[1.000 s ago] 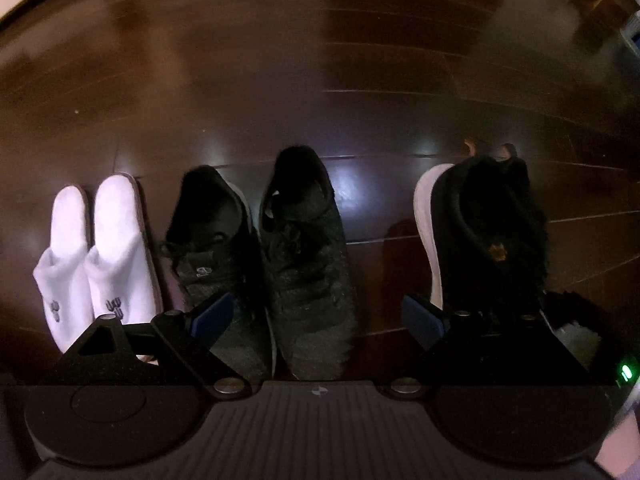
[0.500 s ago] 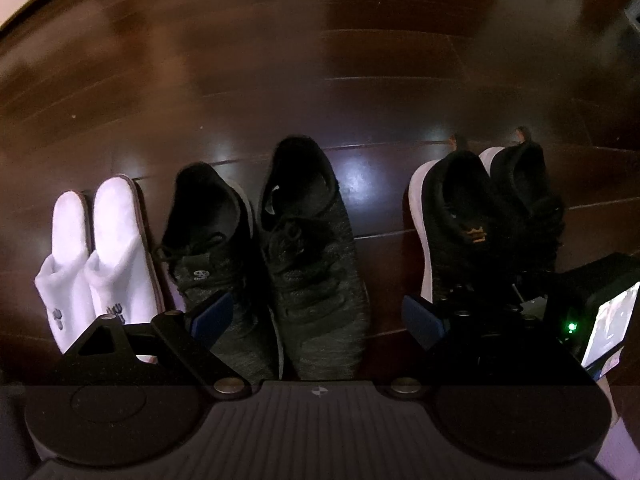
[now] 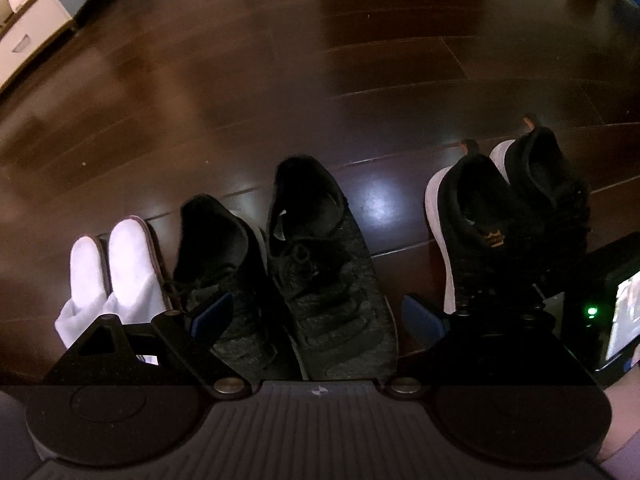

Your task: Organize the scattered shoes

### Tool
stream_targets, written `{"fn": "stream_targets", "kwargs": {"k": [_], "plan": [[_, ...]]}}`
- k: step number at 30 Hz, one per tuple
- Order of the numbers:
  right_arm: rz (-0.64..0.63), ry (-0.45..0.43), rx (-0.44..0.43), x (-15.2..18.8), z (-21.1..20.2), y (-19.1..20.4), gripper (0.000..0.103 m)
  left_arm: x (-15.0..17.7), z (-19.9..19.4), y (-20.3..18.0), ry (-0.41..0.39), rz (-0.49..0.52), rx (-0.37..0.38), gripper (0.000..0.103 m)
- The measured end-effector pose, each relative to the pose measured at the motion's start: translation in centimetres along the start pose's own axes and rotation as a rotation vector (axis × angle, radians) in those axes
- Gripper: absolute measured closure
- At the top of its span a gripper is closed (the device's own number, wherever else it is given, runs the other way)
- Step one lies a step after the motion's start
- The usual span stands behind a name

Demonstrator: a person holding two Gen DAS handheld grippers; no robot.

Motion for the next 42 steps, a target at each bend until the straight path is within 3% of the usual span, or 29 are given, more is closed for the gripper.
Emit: {"fn": "stream_targets", "kwargs": {"k": [7, 14, 22, 28, 31, 36, 42], "plan": [[0.018, 0.002, -0.007, 0.3, 0.2, -0.1, 0.041, -0.6, 0.0, -1.1, 0.003, 0.012, 0.003, 0.009], [0.013, 0.016, 0.015, -0.2, 0.2, 0.4, 0.032, -0.8, 0.2, -1.4, 0.068, -0.005, 0.038, 0.009], [-0.019, 0.028, 0.034, -0.7, -2.5, 0.8, 0.028, -1.6, -0.8, -1.0, 0.072, -0.036, 0.075, 0.009], [-0.027, 0.009, 0.054, -1.1, -7.3, 1.2, 0.027, -2.9, -3.3, -0.7, 0.020, -0.067, 0.114, 0.009], [-0.013, -0.022, 0.071, -1.2, -11.0, 1.6, 0.027, -4.0, -6.1, -0.3, -0.047, -0.091, 0.136, 0.009], [0.018, -0.143, 0.118, -1.5, -20.4, 2.8, 0.017, -4.5, -10.7, 1.0, -0.115, -0.139, 0.231, 0.009], [0.048, -0.261, 0.137, -0.7, -28.6, 4.6, 0.015, -2.6, -16.7, 3.0, -0.255, -0.148, 0.228, 0.005]]}}
Point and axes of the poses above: each gripper's, at about its wrist camera, not at the fingertips, and z roughly the way its jaws point, y to its left, x to its underside, the point moved 6 cm from there along z, roughly the way its jaws point, and after that the axes turned 7 degrees about -x, right-handed, at the moved point
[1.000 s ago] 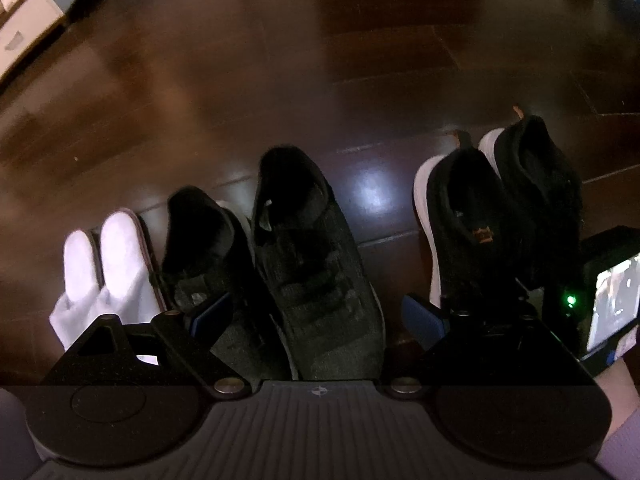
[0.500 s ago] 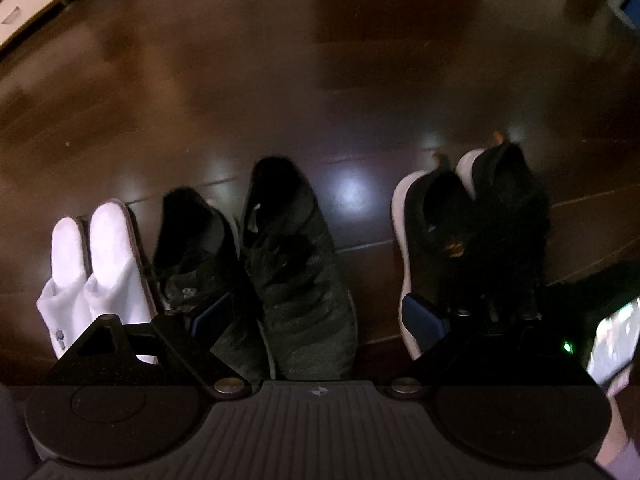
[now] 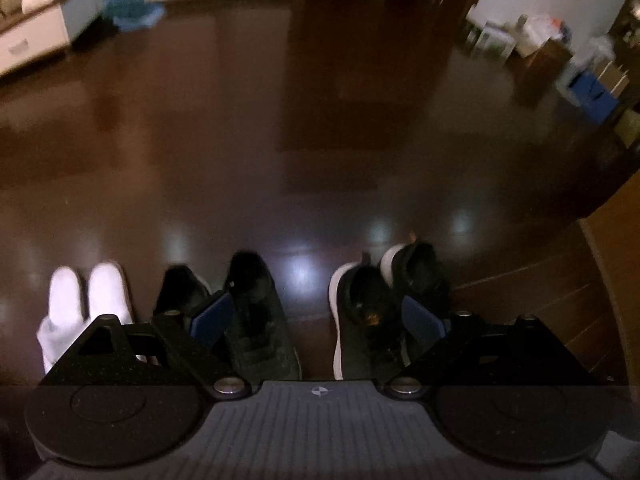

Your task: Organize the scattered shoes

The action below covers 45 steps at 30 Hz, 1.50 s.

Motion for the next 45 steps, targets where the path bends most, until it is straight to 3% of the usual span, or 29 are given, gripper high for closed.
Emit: {"fn": "stream_targets", "kwargs": {"k": [4, 10, 13, 16, 21, 26, 30, 36, 42, 45], "plan": [[0.019, -0.050, -0.003, 0.2, -4.2, 0.2, 0.015, 2.1, -1.7, 0.9, -0.003, 0.008, -0.027, 0.003], [0.051, -0.086, -0.029, 0.0, -1.6, -1.7, 0.017, 1.8, 0.2, 1.0, 0.041, -0.014, -0.093, 0.003], [0.032, -0.060, -0.071, -0.3, 2.2, -3.2, 0.022, -0.1, 1.6, 0.2, 0.045, -0.091, -0.103, 0.003], [-0.009, -0.011, -0.132, -1.1, 8.7, -5.1, 0.031, -1.2, 3.7, -1.2, 0.033, -0.066, -0.156, 0.003], [0.002, 0.047, -0.169, -2.3, 16.1, -7.2, 0.031, -2.1, 7.2, -2.8, 0.048, -0.053, -0.196, 0.003], [-0.008, 0.118, -0.190, -3.0, 17.1, -6.6, 0.031, -0.5, 9.8, -3.5, 0.130, -0.043, -0.226, 0.003], [0.007, 0.164, -0.193, -4.2, 15.7, -6.1, 0.031, 0.7, 9.3, -3.4, 0.107, -0.081, -0.261, 0.003], [-0.033, 0.222, -0.241, -5.9, 13.5, -5.5, 0.031, 2.4, 7.4, -4.0, 0.070, -0.148, -0.280, 0.003], [-0.050, 0.282, -0.279, -6.9, 13.6, -5.3, 0.032, 1.9, 3.8, -4.9, 0.123, -0.244, -0.311, 0.003], [-0.068, 0.318, -0.279, -7.2, 13.9, -5.1, 0.033, 1.1, 2.2, -5.4, 0.111, -0.206, -0.330, 0.001]]}}
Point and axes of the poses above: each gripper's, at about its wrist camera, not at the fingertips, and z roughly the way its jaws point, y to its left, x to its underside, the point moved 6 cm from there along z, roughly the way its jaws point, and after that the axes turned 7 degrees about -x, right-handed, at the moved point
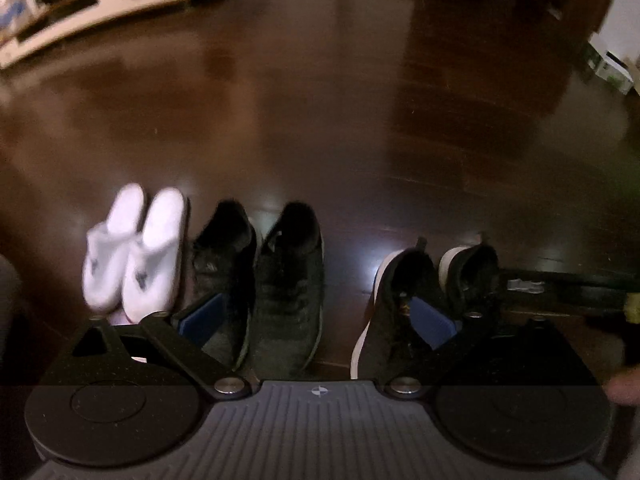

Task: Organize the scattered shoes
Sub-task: 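Close the right gripper on the heels of both black sneakers together, then lift the pair of black sneakers off the floor with the right gripper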

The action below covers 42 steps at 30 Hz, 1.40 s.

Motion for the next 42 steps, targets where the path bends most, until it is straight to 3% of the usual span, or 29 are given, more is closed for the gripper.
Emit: {"fn": "stream_targets", "kwargs": {"k": [1, 3, 5, 7, 10, 12, 13, 15, 18, 22, 24, 32, 36, 39, 42], "plan": [[-0.001, 0.004, -0.001, -0.1, 0.2, 0.0, 0.033, -0.1, -0.3, -0.1, -0.005, 0.023, -0.011, 0.001], [0.000, 0.020, -0.002, -0.6, 2.0, -0.2, 0.033, 0.4, 0.2, 0.3, 0.018, -0.022, -0.037, 0.001], [0.009, 0.025, 0.000, -0.8, 3.6, -0.6, 0.034, 1.5, 2.2, 1.1, 0.079, -0.158, -0.050, 0.001], [0.019, 0.031, 0.006, -1.0, 5.9, -1.0, 0.035, 2.6, 4.2, 1.3, 0.113, -0.226, -0.069, 0.002], [0.005, 0.033, 0.033, -1.3, 9.4, -2.1, 0.035, 2.6, 7.2, 0.8, 0.188, -0.219, -0.065, 0.010], [0.021, 0.054, 0.050, -1.4, 11.5, -2.9, 0.036, 1.6, 7.7, 0.8, 0.181, -0.214, -0.030, 0.005], [0.031, 0.066, 0.058, -1.5, 12.5, -3.3, 0.036, 1.6, 8.0, 0.9, 0.171, -0.195, -0.051, 0.002], [0.048, 0.106, 0.075, -1.5, 14.2, -3.9, 0.036, 1.6, 9.0, 0.9, 0.174, -0.165, -0.084, 0.002], [0.015, 0.141, 0.082, -1.5, 15.4, -3.7, 0.036, 1.7, 10.7, 0.5, 0.235, -0.182, -0.060, 0.002], [0.000, 0.197, 0.106, -1.2, 17.6, -3.8, 0.036, 1.9, 11.6, -0.1, 0.237, -0.138, -0.046, 0.002], [0.012, 0.212, 0.108, -0.9, 18.4, -4.1, 0.037, 1.9, 12.4, 0.1, 0.256, -0.149, -0.045, 0.002], [-0.022, 0.247, 0.133, 1.0, 20.5, -4.1, 0.058, 1.9, 13.8, 1.5, 0.320, -0.261, -0.102, 0.002], [-0.055, 0.249, 0.141, 2.0, 20.7, -4.1, 0.058, 2.1, 14.3, 2.2, 0.339, -0.336, -0.150, 0.002], [-0.054, 0.241, 0.119, 2.2, 20.5, -4.2, 0.055, 3.0, 13.6, 1.4, 0.358, -0.389, -0.148, 0.002], [-0.073, 0.240, 0.098, 2.4, 20.3, -4.3, 0.053, 4.0, 13.0, -0.3, 0.375, -0.377, -0.129, 0.002]]}}
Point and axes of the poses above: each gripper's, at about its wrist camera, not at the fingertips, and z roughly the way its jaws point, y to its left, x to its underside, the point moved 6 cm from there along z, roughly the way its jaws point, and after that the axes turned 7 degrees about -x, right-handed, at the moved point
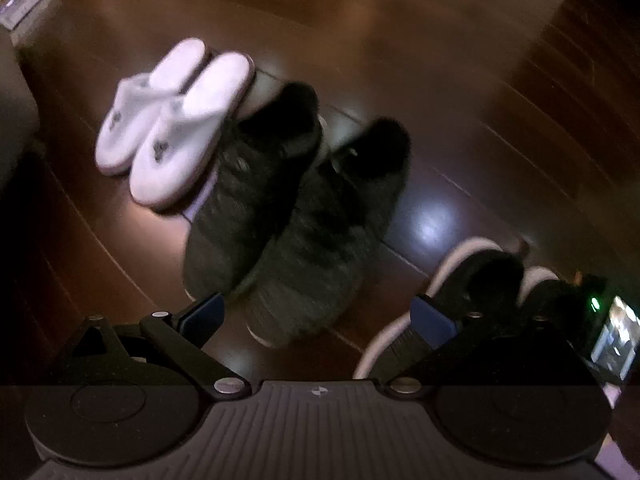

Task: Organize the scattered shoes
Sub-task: 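Lift the pair of black sneakers off the floor with the right gripper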

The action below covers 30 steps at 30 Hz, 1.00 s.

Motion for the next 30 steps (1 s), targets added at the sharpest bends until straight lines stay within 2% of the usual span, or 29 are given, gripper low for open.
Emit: {"fn": "stream_targets", "kwargs": {"k": [3, 7, 10, 12, 17, 20, 30], "plan": [[-0.020, -0.004, -0.025, 0.6, -0.1, -0.2, 0.053, 1.5, -0.2, -1.5, 0.010, 0.048, 0.006, 0.002], [-0.051, 0.004, -0.043, 1.0, -0.1, -0.1, 0.044, 2.6, -0.8, -3.0, -0.012, 0.083, 0.015, 0.002], [-0.063, -0.003, -0.052, 1.3, -0.3, -0.3, 0.044, 3.3, -0.7, -3.5, -0.001, 0.089, 0.011, 0.002], [-0.062, -0.020, -0.054, 2.0, -0.3, -0.5, 0.049, 3.6, -0.6, -3.7, 0.012, 0.085, 0.014, 0.002], [-0.060, -0.077, -0.049, 3.2, -1.1, -1.5, 0.076, 3.8, -0.8, -4.2, 0.001, 0.099, 0.013, 0.002], [-0.068, -0.087, -0.052, 3.7, -1.4, -2.0, 0.080, 3.9, -0.6, -4.1, 0.009, 0.093, 0.009, 0.002], [-0.042, -0.107, -0.080, 3.2, -2.0, -3.3, 0.082, 4.4, -0.6, -4.5, 0.001, 0.098, -0.013, 0.002]]}}
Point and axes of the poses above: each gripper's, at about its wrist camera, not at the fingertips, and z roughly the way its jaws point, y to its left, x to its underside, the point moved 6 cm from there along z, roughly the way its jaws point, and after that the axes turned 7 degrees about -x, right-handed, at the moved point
